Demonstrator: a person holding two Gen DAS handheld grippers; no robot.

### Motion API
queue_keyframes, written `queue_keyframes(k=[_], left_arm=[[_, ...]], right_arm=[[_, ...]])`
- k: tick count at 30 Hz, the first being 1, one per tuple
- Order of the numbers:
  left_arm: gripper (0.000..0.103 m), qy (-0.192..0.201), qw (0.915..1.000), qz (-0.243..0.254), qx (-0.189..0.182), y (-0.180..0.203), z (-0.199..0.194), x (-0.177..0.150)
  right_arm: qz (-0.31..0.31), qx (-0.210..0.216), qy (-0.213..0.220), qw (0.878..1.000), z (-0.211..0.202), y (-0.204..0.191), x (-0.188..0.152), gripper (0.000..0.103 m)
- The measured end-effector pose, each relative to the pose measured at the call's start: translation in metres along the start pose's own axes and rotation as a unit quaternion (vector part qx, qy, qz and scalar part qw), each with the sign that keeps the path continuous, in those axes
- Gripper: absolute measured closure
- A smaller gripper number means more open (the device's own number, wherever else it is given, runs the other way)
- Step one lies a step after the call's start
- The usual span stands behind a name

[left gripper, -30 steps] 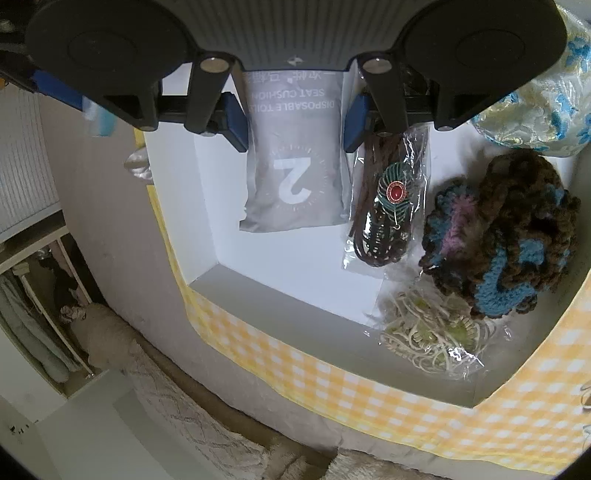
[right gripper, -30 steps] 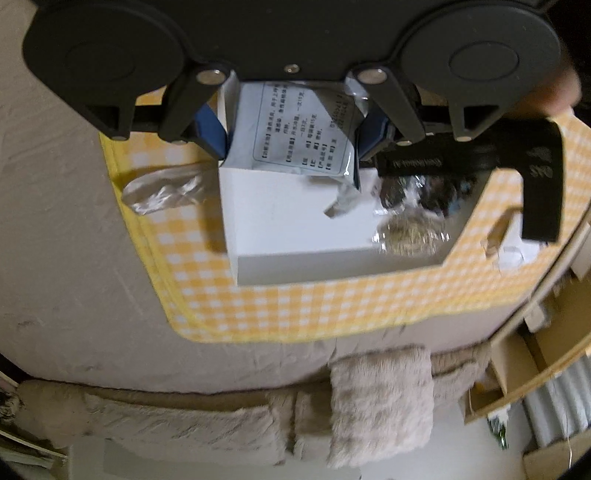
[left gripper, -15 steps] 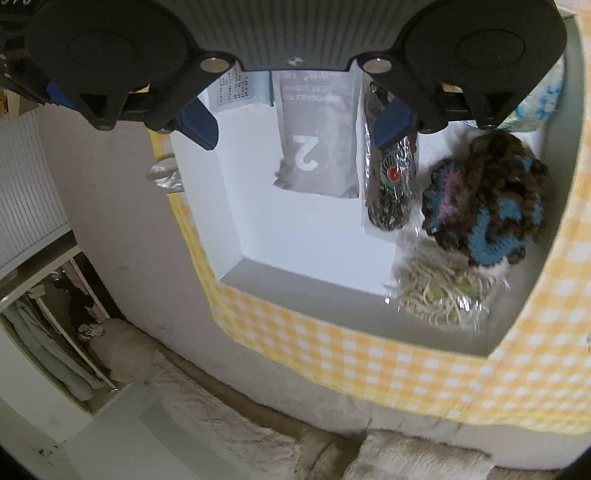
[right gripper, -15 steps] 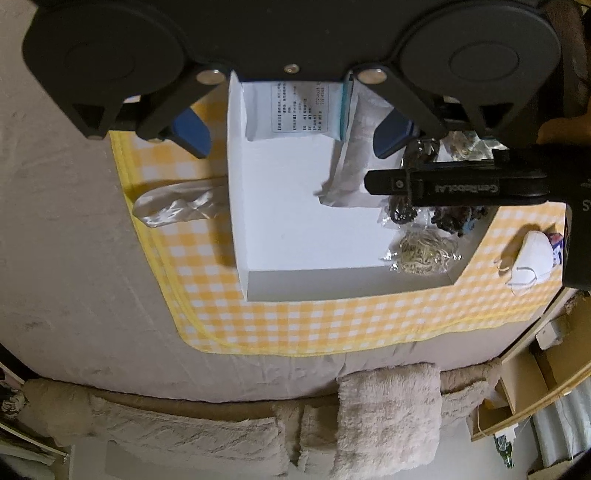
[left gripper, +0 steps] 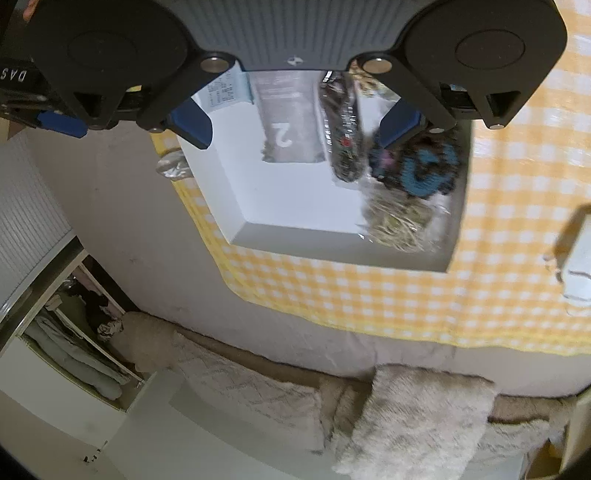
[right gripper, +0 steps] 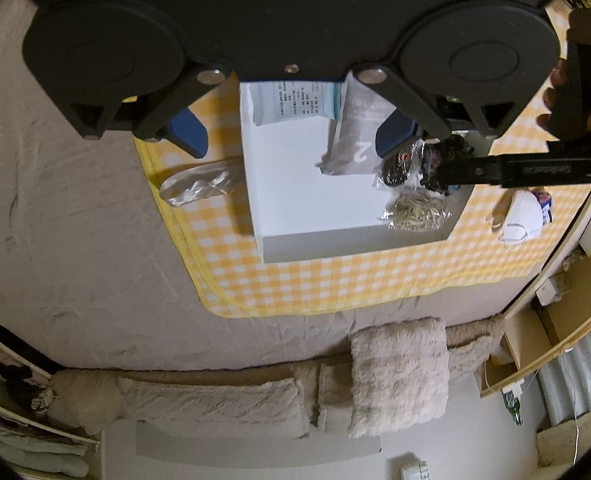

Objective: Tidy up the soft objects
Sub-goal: 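Withdraw both tools from the tray toward the mask and wipes pack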

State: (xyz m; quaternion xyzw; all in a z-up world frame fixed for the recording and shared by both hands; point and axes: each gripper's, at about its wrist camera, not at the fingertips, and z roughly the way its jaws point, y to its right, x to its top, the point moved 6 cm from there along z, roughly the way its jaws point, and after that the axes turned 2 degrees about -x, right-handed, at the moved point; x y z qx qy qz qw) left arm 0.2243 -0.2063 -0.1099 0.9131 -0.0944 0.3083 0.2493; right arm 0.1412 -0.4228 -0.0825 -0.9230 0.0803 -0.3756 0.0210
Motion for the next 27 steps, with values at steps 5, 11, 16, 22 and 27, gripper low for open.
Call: queue_keyframes(k=[5,11,16,22,27], left_arm=[[0.000,0.010,0.9991,0.036,0.022,-0.006,-0.021,0.003],[0.000,0.032,0.9970,0.062,0.033,-0.018,-0.043,0.006],[0.000,0.049,0.9956,0.065,0.046,-0.037,-0.062,0.013],[0.000,0.069,0.9941,0.046,0.070,-0.068,-0.082,0.023],[0.000,0.082,0.9923,0.025,0.089,-0.097,-0.098,0.031]], right_arm=[[0.006,0.003,0.019,1.000,-0.010,-0.002,0.001,0.002],[0.004,0.008,0.041,0.999,-0.015,-0.010,0.004,0.000],[-0.013,0.002,0.049,0.999,-0.009,-0.022,0.007,0.000],[-0.009,0.009,0.066,0.998,-0.002,-0.043,0.017,0.000],[-0.015,0.023,0.069,0.997,0.008,-0.069,0.026,0.000]])
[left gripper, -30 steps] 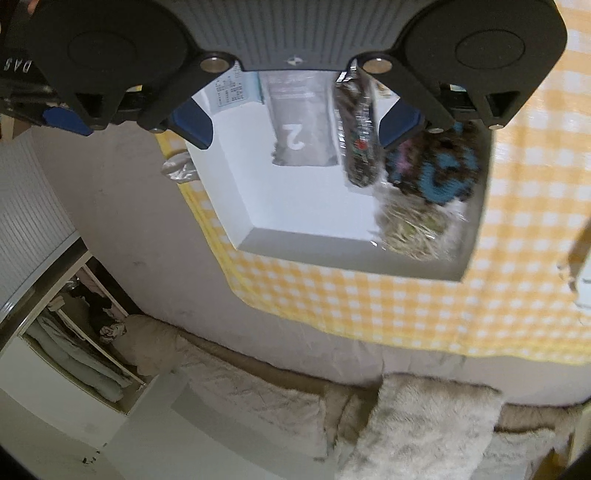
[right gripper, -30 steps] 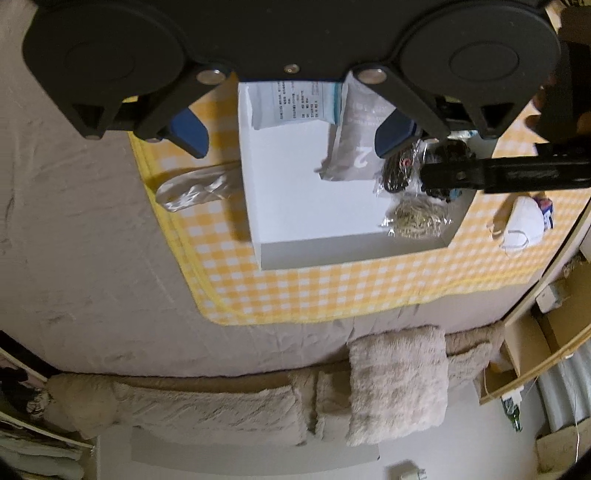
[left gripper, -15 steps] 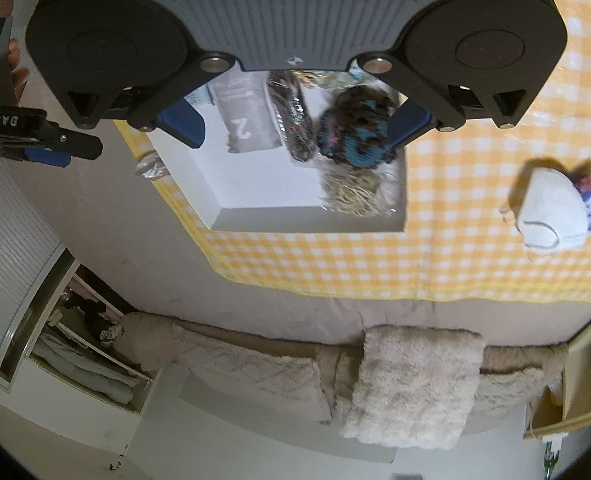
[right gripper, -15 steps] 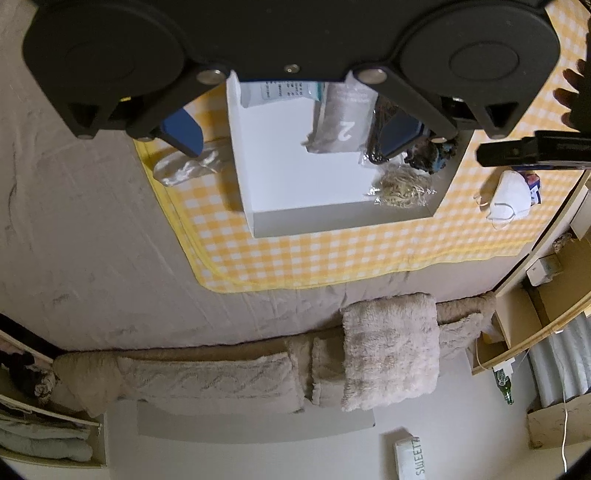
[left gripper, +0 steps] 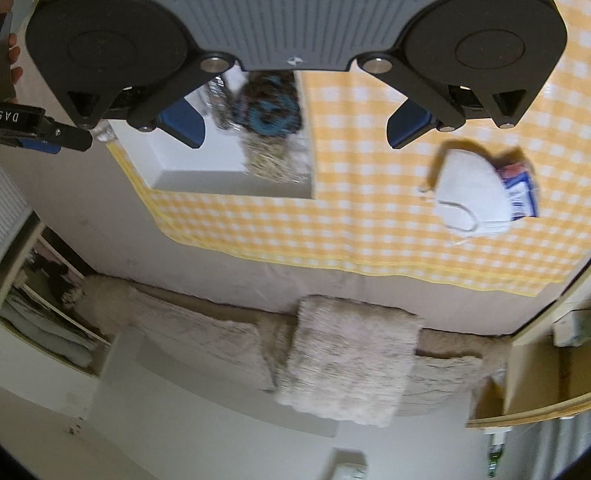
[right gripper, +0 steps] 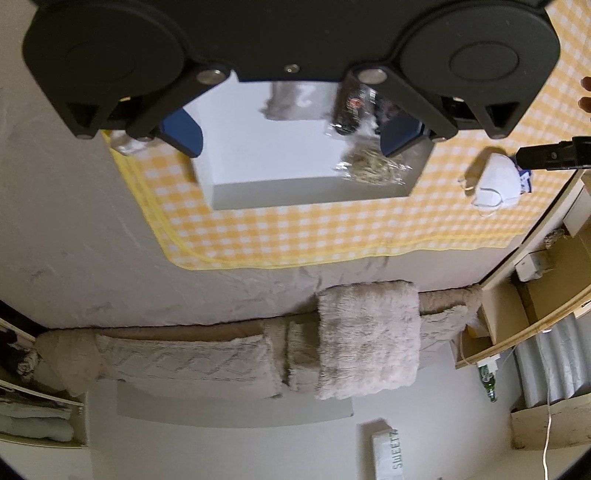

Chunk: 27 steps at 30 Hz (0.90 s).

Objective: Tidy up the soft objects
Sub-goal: 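Withdraw both tools from the tray toward the mask and wipes pack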

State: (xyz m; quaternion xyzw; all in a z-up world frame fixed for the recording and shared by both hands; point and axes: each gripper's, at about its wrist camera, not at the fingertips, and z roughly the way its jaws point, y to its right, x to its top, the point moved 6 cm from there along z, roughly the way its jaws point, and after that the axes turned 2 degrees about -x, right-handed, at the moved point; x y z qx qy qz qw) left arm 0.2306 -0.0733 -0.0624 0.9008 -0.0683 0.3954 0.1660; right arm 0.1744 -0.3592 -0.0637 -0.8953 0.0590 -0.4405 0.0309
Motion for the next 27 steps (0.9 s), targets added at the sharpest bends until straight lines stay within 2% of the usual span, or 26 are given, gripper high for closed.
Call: queue_keyframes(k=[12,23,27], left_arm=[[0.000,0.013,0.9973,-0.037,0.062,-0.086,-0.019,0.013],[0.000,0.016,0.9906,-0.074,0.114,-0.166,-0.031,0.020],[0.000,0.015,0.9875,-0.085,0.131,-0.192,-0.029,0.023]], right_arm=[[-0.032,0.051,-0.008,0.998,0.039,-0.088,0.018,0.000],[-0.073,0.095,-0.024,0.992,0.079,-0.179,0.024,0.000],[-0.070,0.109,-0.033,0.991,0.096,-0.209,0.023,0.000]])
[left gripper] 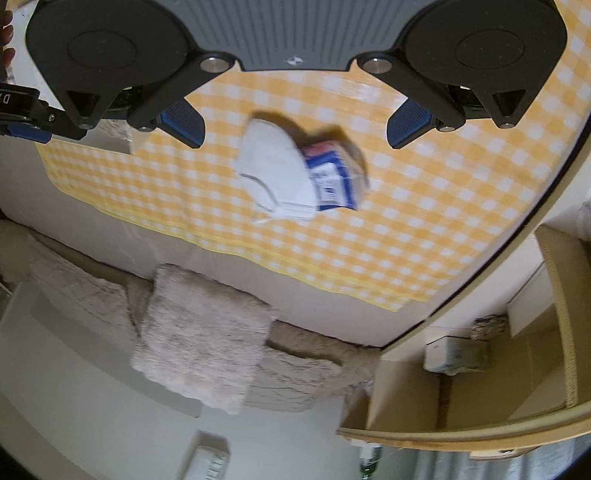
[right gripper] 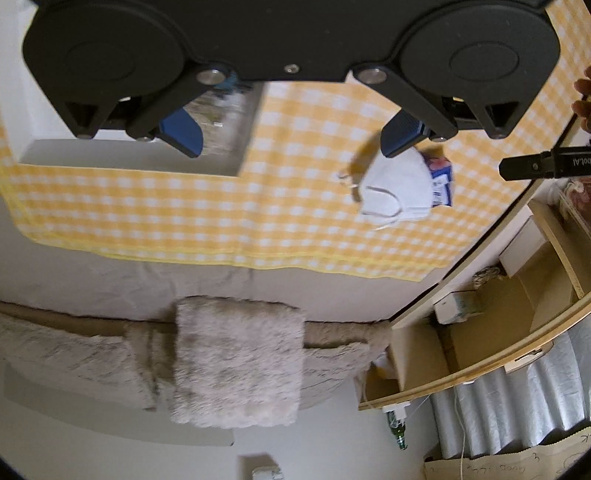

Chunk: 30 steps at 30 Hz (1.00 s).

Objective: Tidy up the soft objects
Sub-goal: 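Withdraw both tools from the tray toward the mask and wipes pack, then grasp the blue-and-white wipes pack with the left tool while the right tool grasps the white mask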

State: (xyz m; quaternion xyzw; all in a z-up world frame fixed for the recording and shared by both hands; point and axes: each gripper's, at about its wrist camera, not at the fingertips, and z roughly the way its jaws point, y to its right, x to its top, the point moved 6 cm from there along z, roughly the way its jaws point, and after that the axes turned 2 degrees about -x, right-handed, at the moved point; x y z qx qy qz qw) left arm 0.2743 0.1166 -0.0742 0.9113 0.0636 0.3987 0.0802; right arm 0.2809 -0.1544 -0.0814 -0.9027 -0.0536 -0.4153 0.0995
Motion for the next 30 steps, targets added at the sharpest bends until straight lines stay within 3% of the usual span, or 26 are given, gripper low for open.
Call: queue_keyframes(k=[6,12,18,26,30], left_arm=[[0.000,-0.002,0.9995,-0.023,0.021,-0.028,0.019,0.010],[0.000,-0.003,0.9985,-0.040,0.038,-0.041,0.047,0.018],[0.000,-0.024,0.9971,-0.061,0.039,-0.045,0.086,0.020],[0.000,-0.024,0.9948,-0.096,0.027,-0.053,0.115,0.024],[0.000,-0.006,0.9922,-0.122,0.023,-0.056,0.120,0.028]], right_arm=[[-0.003,-0.001,-0.010,1.000,0.039,-0.032,0.006,0.000],[-0.011,0.050,0.004,0.999,0.081,-0.061,0.009,0.000],[-0.035,0.053,0.018,0.998,0.128,-0.081,0.013,0.000],[-0.035,0.084,-0.027,0.995,0.183,-0.099,-0.005,0.000],[0.008,0.119,-0.045,0.992,0.200,-0.110,-0.005,0.000]])
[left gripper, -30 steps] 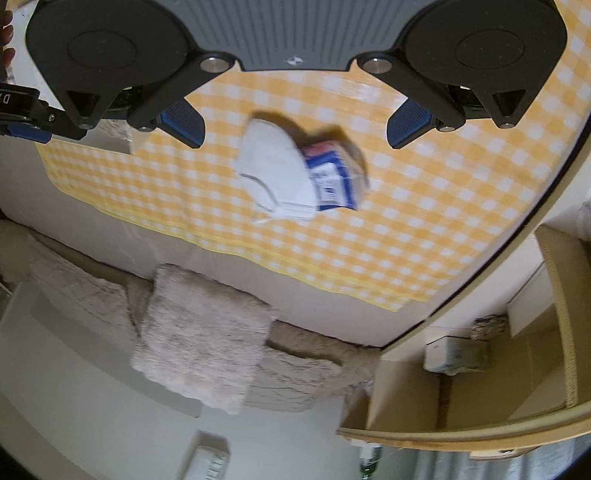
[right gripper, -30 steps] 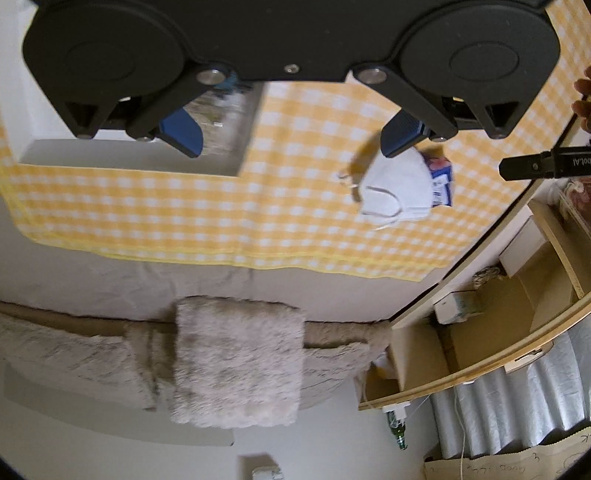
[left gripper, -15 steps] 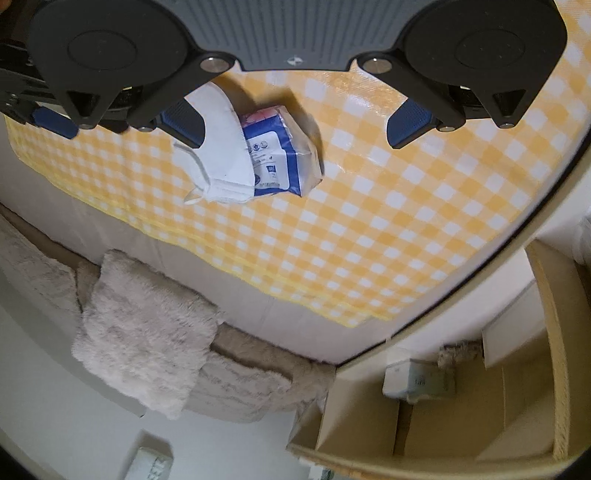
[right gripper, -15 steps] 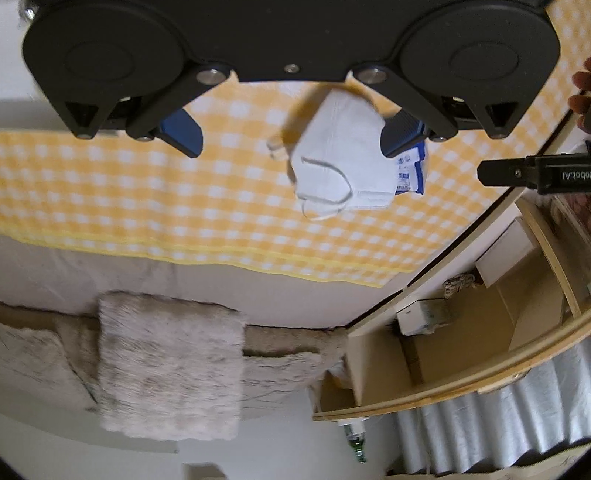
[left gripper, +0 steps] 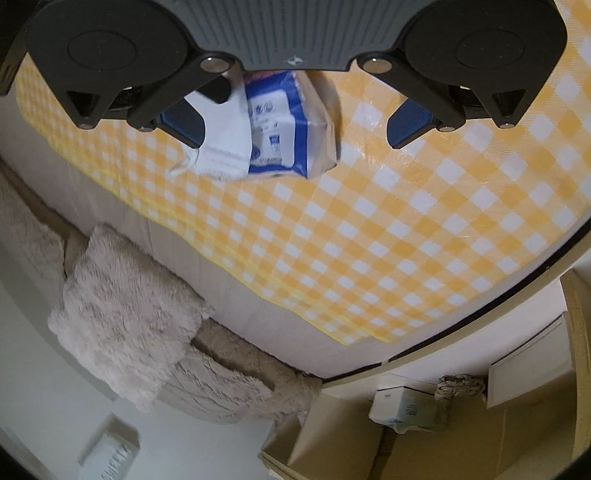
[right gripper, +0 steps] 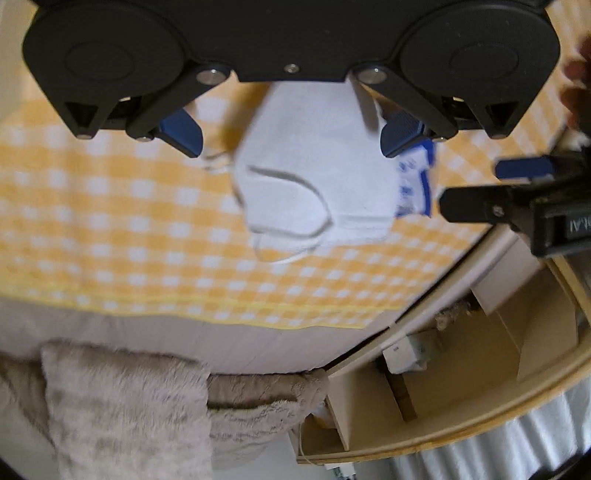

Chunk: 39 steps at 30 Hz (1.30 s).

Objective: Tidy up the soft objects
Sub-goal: 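Grasp the blue-and-white wipes pack with the left tool while the right tool grasps the white mask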

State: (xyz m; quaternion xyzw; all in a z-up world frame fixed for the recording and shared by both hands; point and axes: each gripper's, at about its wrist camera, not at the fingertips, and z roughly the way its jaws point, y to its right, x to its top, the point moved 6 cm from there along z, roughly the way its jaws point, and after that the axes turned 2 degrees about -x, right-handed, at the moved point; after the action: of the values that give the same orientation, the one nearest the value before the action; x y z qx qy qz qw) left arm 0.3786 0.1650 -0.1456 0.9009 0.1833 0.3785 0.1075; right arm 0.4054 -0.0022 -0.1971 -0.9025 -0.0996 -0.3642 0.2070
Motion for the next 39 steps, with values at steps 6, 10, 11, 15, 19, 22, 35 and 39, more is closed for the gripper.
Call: queue_keyframes(k=[6,10,11,15,19,22,35,39], left_arm=[[0.000,0.013,0.9998,-0.001,-0.014,0.014,0.009,0.000],[0.000,0.010,0.9995,0.020,-0.022,0.026,0.018,-0.001],[0.000,0.008,0.9994,0.024,-0.022,0.028,0.020,-0.002],[0.000,0.004,0.9990,0.043,-0.011,0.034,0.030,-0.004],[0.000,0.007,0.9960,0.089,0.006,0.041,0.040,-0.007],[0.000,0.030,0.9852,0.167,0.024,0.048,0.044,-0.006],[0.000,-0.088,0.9606,0.256,-0.061,0.059,0.067,-0.029],[0.000,-0.106,0.9557,0.270,-0.052,0.056,0.062,-0.031]], right_arm=[[0.011,0.007,-0.014,1.000,0.017,-0.009,-0.002,0.018],[-0.014,0.032,-0.033,0.999,0.013,-0.009,-0.006,0.066],[-0.021,0.026,-0.036,0.999,0.010,-0.008,-0.005,0.078],[-0.035,0.009,-0.033,0.999,-0.007,0.009,0.000,0.091],[-0.025,-0.012,-0.023,0.999,-0.025,0.040,0.006,0.093],[-0.012,-0.027,-0.022,0.999,-0.033,0.061,0.008,0.096],[-0.029,0.032,-0.139,0.989,-0.026,0.069,-0.018,0.087],[-0.088,-0.012,-0.116,0.989,-0.026,0.066,-0.018,0.023]])
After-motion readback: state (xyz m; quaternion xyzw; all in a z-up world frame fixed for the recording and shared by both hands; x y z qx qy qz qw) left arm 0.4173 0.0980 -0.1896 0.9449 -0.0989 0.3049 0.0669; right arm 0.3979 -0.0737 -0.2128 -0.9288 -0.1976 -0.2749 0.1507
